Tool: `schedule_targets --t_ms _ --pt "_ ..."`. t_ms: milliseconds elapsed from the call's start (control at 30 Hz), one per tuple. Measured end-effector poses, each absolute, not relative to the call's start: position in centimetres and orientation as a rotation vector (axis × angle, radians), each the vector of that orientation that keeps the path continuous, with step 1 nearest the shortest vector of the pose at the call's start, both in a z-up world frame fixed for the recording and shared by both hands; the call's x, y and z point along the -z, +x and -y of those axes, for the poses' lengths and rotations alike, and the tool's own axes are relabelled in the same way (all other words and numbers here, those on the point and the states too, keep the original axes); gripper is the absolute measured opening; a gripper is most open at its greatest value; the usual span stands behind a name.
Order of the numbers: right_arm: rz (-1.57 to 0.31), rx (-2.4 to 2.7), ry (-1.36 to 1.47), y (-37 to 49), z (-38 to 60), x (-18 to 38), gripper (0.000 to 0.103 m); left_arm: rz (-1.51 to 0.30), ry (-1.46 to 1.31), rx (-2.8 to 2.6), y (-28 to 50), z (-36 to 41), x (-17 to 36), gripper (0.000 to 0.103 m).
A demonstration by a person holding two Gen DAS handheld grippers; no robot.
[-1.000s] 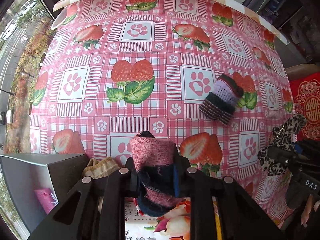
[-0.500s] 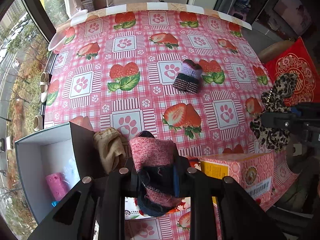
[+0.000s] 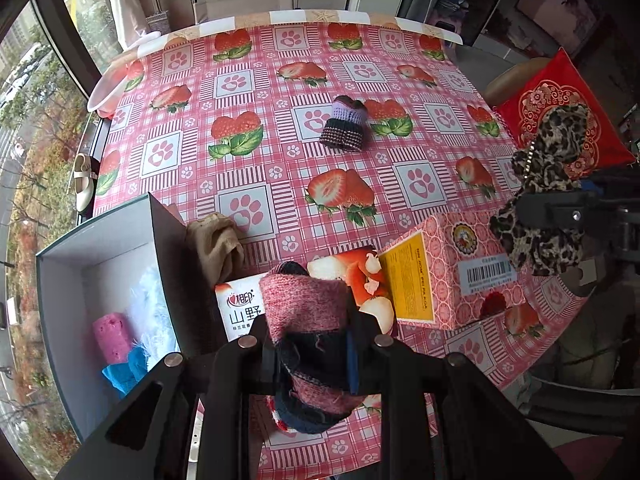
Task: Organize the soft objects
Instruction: 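Lift and carry the knit item with the left tool while the right tool carries the leopard scrunchie, then lower the knit item into the white box with the left tool while the right tool lowers the scrunchie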
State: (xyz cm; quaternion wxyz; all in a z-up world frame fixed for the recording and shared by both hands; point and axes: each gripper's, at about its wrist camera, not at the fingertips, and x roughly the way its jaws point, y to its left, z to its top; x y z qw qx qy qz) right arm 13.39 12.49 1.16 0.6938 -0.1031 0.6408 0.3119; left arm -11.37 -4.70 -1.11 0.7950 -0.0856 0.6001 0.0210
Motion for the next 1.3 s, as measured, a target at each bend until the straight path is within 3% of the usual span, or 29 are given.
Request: schedule_targets --t_ms 1300 --pt "-1.422 -1.051 -0.560 0.0 -29.8 -1.3 0.028 -1.219 -0.427 -0.387 -25.3 -7.3 0.9 0.024"
